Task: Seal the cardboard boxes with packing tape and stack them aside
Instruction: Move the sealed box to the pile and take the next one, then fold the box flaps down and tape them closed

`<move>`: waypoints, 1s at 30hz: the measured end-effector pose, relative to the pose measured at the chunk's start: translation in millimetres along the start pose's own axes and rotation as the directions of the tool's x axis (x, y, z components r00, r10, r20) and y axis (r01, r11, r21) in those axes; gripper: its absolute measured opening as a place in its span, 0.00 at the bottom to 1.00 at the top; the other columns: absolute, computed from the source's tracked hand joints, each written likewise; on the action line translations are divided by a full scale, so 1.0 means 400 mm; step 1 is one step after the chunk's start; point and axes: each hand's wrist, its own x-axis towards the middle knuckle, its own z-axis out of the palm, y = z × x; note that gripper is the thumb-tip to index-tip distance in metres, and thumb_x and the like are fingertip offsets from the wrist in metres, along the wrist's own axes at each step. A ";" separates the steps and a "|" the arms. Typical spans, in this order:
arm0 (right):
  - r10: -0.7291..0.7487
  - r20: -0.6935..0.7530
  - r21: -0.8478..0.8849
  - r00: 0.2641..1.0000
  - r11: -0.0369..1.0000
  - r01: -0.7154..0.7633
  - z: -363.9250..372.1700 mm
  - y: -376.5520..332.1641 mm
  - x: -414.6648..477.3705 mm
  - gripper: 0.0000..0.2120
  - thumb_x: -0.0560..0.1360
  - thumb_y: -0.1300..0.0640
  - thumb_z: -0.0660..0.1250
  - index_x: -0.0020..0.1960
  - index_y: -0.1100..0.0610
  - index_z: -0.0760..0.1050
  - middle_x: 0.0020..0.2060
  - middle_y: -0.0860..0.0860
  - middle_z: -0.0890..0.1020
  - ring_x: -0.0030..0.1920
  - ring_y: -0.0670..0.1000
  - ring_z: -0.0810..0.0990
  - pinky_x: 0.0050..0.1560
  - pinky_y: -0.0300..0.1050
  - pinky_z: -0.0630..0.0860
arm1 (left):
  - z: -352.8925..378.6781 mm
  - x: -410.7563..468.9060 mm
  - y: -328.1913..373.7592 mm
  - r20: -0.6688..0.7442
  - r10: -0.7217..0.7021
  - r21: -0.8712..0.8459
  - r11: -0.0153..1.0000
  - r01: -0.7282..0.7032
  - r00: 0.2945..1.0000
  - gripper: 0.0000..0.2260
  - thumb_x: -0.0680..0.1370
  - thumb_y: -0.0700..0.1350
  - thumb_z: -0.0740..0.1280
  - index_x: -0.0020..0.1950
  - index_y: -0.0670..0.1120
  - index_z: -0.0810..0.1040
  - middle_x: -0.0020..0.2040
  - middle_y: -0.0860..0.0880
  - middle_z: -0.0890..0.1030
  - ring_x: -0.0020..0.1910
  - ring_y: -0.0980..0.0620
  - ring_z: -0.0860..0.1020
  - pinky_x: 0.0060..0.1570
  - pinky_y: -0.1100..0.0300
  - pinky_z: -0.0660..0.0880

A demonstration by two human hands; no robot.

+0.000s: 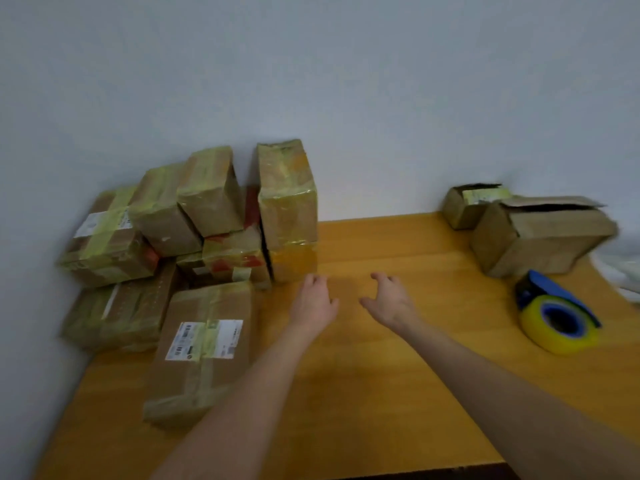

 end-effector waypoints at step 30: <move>0.247 -0.210 0.530 0.946 0.842 -0.102 -0.673 0.851 0.331 0.43 0.73 0.43 0.71 0.78 0.59 0.55 0.73 0.57 0.65 0.73 0.58 0.64 0.70 0.57 0.67 | 0.360 0.272 0.935 0.024 -0.238 -0.628 0.752 0.200 0.971 0.34 0.75 0.53 0.69 0.77 0.47 0.59 0.73 0.46 0.66 0.70 0.45 0.68 0.67 0.46 0.69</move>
